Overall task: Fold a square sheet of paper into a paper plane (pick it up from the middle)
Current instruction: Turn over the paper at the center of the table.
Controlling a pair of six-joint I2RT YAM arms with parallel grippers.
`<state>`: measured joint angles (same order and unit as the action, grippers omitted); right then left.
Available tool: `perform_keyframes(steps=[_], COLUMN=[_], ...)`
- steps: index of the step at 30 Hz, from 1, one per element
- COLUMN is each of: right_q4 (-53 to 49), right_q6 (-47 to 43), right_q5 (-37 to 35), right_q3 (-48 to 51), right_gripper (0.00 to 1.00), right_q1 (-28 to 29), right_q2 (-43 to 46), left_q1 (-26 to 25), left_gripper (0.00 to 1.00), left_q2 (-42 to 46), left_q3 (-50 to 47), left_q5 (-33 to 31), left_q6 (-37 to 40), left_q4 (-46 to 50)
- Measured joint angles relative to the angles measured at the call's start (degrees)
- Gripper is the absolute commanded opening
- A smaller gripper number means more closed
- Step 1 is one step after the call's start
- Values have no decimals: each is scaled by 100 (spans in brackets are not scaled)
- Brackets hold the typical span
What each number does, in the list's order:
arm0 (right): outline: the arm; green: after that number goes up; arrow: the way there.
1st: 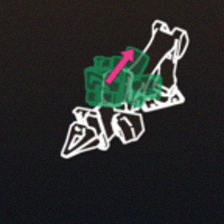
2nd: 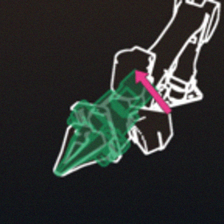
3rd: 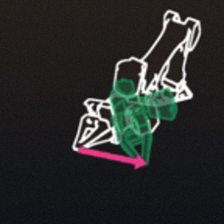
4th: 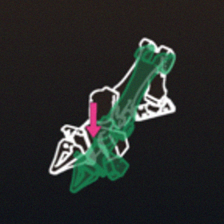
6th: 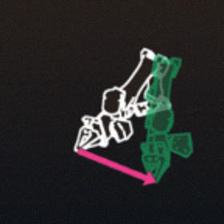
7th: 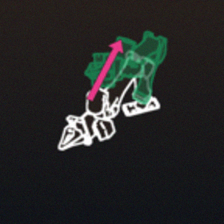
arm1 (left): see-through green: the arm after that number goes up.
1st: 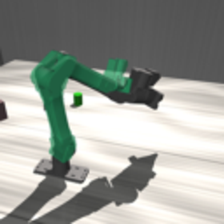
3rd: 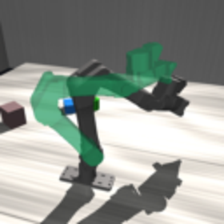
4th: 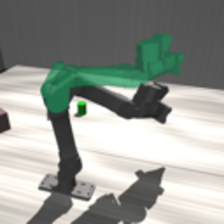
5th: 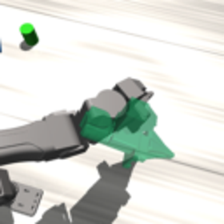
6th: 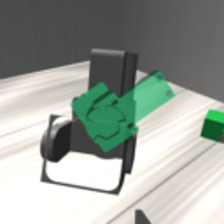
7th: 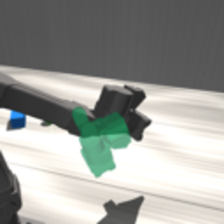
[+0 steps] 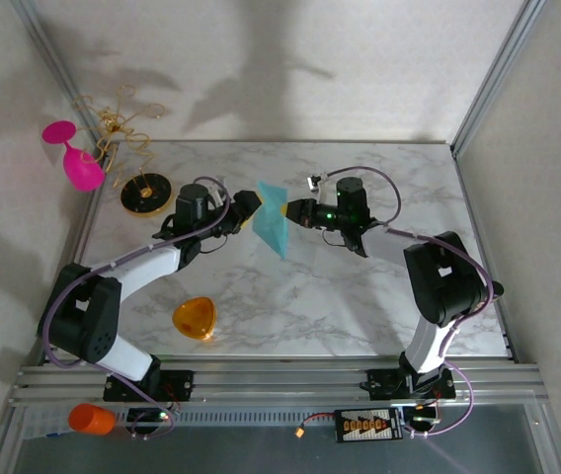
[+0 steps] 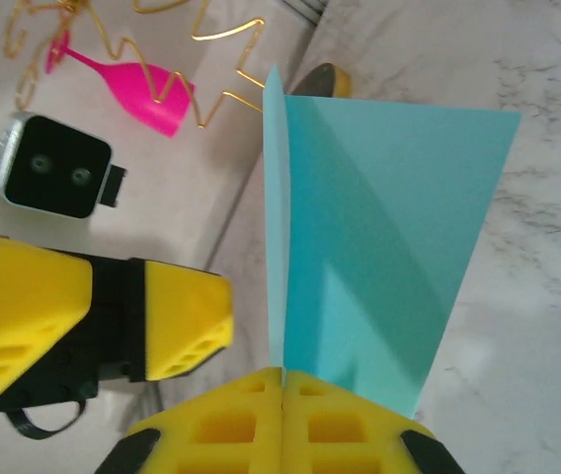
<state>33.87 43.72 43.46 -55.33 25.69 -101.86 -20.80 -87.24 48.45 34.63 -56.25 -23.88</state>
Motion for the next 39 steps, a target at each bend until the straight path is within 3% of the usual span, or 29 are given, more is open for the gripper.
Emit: perform_keyframes(steps=[6, 11, 21, 39], right_q4=[737, 1266, 1663, 2514], right_q6=[706, 1174, 1641, 2583], right_q5=[378, 619, 881, 1207], right_q3=[153, 199, 234, 415], right_gripper=[2, 2, 3, 11], right_q1=[-42, -44, -70, -138], right_q2=[9, 9, 9, 9], left_q1=[-140, -151, -151, -153], left_gripper=[72, 68, 65, 17], left_q2=[0, 0, -98, -299], left_q3=[0, 0, -48, -262], left_q5=[273, 400, 542, 822], left_q6=[-129, -260, -341, -614], left_q4=[-529, -844, -1132, -2109])
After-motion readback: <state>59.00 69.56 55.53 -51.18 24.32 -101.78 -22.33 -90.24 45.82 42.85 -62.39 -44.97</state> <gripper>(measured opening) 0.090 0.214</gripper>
